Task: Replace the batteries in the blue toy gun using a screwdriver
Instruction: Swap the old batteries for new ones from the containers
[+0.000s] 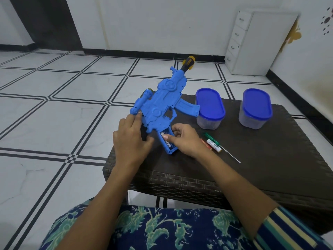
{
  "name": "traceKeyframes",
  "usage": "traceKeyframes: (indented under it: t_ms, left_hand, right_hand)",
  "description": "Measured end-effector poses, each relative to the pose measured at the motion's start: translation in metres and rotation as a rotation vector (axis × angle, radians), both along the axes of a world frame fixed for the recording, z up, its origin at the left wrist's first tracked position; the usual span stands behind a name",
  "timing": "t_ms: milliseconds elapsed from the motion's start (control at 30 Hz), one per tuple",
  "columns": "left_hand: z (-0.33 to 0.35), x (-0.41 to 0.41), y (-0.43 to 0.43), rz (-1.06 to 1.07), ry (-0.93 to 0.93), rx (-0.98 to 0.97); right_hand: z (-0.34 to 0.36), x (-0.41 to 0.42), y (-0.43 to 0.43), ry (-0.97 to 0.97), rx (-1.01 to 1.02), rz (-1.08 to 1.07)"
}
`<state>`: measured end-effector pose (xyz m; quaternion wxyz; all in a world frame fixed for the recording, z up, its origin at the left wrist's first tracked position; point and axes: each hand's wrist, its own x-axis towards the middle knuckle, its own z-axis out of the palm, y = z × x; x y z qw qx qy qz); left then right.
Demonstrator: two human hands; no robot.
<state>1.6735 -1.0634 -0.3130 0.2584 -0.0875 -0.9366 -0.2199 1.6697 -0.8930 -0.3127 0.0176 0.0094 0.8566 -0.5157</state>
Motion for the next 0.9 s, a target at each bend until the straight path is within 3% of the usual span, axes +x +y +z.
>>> traceKeyframes:
  t_ms: [133,300,400,900]
  left_hand:
    - [-0.001,0.001,0.000,0.006,-0.006,0.003]
    - [-0.004,-0.001,-0.001,0.041,-0.042,0.006]
    - [-0.005,-0.001,-0.002,0.058,-0.073,0.019]
    - [-0.002,0.002,-0.002,0.058,-0.156,0.065]
  right_hand:
    - [0.002,0.000,-0.001,-0.004,0.105,-0.004]
    - [0.010,0.012,-0.004,0.273,0.514,-0.054]
    - [0.009,0.016,-0.007,0.345,0.654,-0.011]
    - [0.014,0.019,-0.004,0.292,0.821,0.138]
